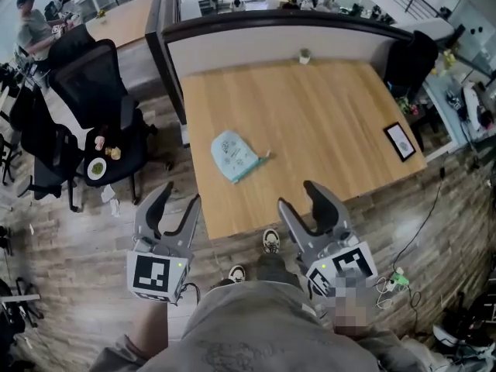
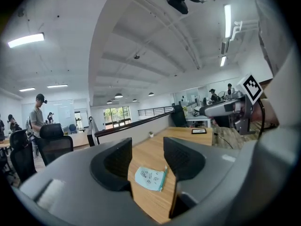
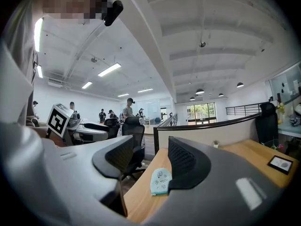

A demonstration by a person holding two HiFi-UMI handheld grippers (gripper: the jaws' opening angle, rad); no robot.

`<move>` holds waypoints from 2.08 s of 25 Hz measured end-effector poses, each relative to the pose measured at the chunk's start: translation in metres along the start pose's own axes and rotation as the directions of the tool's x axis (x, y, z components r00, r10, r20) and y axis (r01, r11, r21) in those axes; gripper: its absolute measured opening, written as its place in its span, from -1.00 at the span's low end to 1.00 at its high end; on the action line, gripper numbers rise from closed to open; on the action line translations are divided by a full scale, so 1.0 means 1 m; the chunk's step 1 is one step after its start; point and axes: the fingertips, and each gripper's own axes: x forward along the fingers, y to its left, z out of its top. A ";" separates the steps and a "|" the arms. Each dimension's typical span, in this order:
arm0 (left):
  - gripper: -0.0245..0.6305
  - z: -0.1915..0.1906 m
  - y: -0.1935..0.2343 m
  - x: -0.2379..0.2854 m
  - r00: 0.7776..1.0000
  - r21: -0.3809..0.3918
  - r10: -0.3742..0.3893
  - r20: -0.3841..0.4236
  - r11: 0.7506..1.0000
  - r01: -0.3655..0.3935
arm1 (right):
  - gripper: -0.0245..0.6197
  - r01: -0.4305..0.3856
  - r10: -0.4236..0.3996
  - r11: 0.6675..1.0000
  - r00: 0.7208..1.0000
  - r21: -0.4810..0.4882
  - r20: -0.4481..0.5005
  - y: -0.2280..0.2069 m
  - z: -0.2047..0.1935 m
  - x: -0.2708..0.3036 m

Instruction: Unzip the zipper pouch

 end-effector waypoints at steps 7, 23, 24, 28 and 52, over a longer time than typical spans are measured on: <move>-0.29 0.010 0.004 0.063 0.994 -0.028 0.103 -0.041 0.994 -0.104 | -0.25 -0.134 0.134 0.991 0.991 -0.002 -0.022 -0.064 0.006 0.053; -0.29 0.004 -0.005 0.127 0.942 -0.034 0.303 -0.147 0.950 -0.311 | -0.25 -0.401 0.404 0.915 0.913 0.053 -0.057 -0.137 0.001 0.124; -0.29 0.002 -0.005 0.129 0.939 -0.033 0.306 -0.155 0.949 -0.314 | -0.25 -0.407 0.410 0.912 0.910 0.055 -0.061 -0.138 -0.001 0.126; -0.29 -0.008 0.001 0.135 0.934 -0.012 0.313 -0.174 0.947 -0.320 | -0.25 -0.418 0.421 0.907 0.904 0.057 -0.078 -0.140 -0.010 0.133; -0.27 -0.152 0.006 0.192 0.925 0.320 -0.179 -0.334 0.902 0.290 | -0.25 -0.359 0.373 0.927 0.863 0.105 -0.341 -0.092 -0.125 0.169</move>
